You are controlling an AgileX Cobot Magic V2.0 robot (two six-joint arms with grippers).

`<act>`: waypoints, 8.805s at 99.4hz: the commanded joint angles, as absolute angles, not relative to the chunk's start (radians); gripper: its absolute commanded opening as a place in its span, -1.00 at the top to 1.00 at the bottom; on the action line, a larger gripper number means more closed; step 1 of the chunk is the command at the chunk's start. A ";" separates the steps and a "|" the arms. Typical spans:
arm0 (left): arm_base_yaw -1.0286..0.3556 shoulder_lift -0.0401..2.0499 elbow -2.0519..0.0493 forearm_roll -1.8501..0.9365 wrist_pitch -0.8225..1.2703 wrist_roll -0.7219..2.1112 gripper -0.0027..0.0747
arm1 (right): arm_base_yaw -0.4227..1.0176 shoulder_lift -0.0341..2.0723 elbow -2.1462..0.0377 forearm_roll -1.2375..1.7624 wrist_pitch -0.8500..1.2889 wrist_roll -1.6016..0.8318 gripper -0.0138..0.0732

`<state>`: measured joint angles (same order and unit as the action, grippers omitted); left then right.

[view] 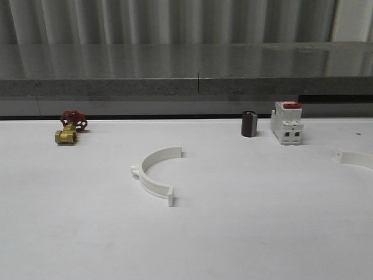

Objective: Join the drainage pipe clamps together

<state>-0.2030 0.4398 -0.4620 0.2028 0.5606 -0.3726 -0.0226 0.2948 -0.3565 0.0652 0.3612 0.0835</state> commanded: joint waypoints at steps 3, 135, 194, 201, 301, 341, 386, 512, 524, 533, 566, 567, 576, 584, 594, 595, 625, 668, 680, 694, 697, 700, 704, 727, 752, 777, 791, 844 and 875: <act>-0.201 0.443 -0.490 0.211 0.499 -0.372 0.98 | -0.024 0.478 -0.514 0.054 0.427 0.082 0.95; -0.201 0.443 -0.490 0.211 0.499 -0.372 0.98 | -0.150 1.588 -1.077 0.073 0.642 -0.051 -0.63; -0.201 0.443 -0.490 0.211 0.499 -0.372 0.98 | -0.152 1.838 -1.168 0.073 0.640 -0.086 -0.52; -0.201 0.443 -0.490 0.211 0.499 -0.372 0.98 | -0.152 1.838 -1.168 0.073 0.644 -0.086 -0.38; -0.201 0.443 -0.490 0.211 0.499 -0.372 0.98 | -0.092 1.818 -1.223 0.155 0.755 -0.058 0.56; -0.201 0.443 -0.490 0.211 0.499 -0.372 0.98 | 0.261 1.793 -1.316 0.026 0.736 0.354 0.56; -0.201 0.443 -0.490 0.211 0.499 -0.372 0.98 | 0.450 1.951 -1.497 -0.079 0.790 0.605 0.56; -0.201 0.443 -0.490 0.211 0.499 -0.372 0.98 | 0.527 2.053 -1.537 -0.042 0.739 0.731 0.49; -0.201 0.443 -0.490 0.211 0.499 -0.372 0.98 | 0.527 2.053 -1.537 -0.042 0.731 0.735 0.35; -0.201 0.443 -0.490 0.211 0.499 -0.372 0.98 | 0.527 2.053 -1.537 -0.042 0.717 0.735 0.19; -0.201 0.443 -0.490 0.211 0.499 -0.372 0.98 | 0.527 2.053 -1.537 -0.043 0.693 0.735 -0.11; -0.201 0.443 -0.490 0.211 0.499 -0.372 0.98 | 0.527 2.053 -1.537 -0.043 0.693 0.735 -0.11; -0.201 0.443 -0.490 0.211 0.499 -0.372 0.98 | 0.527 2.044 -1.537 -0.043 0.695 0.730 -0.11; -0.201 0.443 -0.490 0.211 0.499 -0.372 0.98 | 0.526 2.026 -1.537 -0.043 0.695 0.713 -0.11; -0.201 0.443 -0.490 0.211 0.499 -0.372 0.98 | 0.514 1.996 -1.543 -0.043 0.716 0.674 -0.11; -0.201 0.443 -0.490 0.211 0.499 -0.372 0.98 | 0.513 1.992 -1.543 -0.043 0.718 0.667 -0.11; -0.201 0.443 -0.490 0.211 0.499 -0.372 0.98 | 0.425 1.811 -1.540 -0.090 0.790 0.499 -0.11; -0.201 0.443 -0.490 0.211 0.499 -0.372 0.98 | 0.248 1.350 -1.177 -0.270 0.781 0.461 -0.11; -0.201 0.443 -0.490 0.211 0.499 -0.372 0.98 | 0.203 1.200 -1.038 -0.271 0.764 0.453 -0.11; -0.201 0.443 -0.490 0.211 0.499 -0.372 0.98 | 0.194 1.034 -0.884 -0.285 0.746 0.453 -0.11; -0.201 0.443 -0.490 0.211 0.499 -0.372 0.98 | 0.194 1.001 -0.856 -0.285 0.745 0.453 -0.11; -0.201 0.443 -0.490 0.211 0.499 -0.372 0.98 | 0.194 0.968 -0.829 -0.285 0.745 0.453 -0.11; -0.201 0.443 -0.490 0.211 0.499 -0.372 0.98 | 0.194 0.918 -0.789 -0.285 0.747 0.455 -0.11; -0.201 0.443 -0.490 0.211 0.499 -0.372 0.98 | 0.194 0.651 -0.625 -0.287 0.754 0.455 -0.10; -0.201 0.443 -0.490 0.211 0.499 -0.372 0.98 | 0.194 0.475 -0.593 -0.300 0.756 0.455 0.65; -0.201 0.443 -0.490 0.211 0.499 -0.372 0.98 | 0.194 0.464 -0.593 -0.310 0.751 0.455 0.95; -0.201 0.443 -0.490 0.211 0.499 -0.372 0.98 | 0.194 0.464 -0.593 -0.310 0.750 0.455 0.95; -0.201 0.443 -0.490 0.211 0.499 -0.372 0.98 | 0.194 0.460 -0.592 -0.314 0.736 0.447 0.95; -0.201 0.443 -0.490 0.211 0.499 -0.372 0.98 | 0.025 0.270 -0.427 -0.108 0.503 0.186 0.95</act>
<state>-0.2030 0.4398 -0.4620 0.2028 0.5628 -0.3726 0.0866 0.3181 -0.4591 -0.1835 0.6470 0.2815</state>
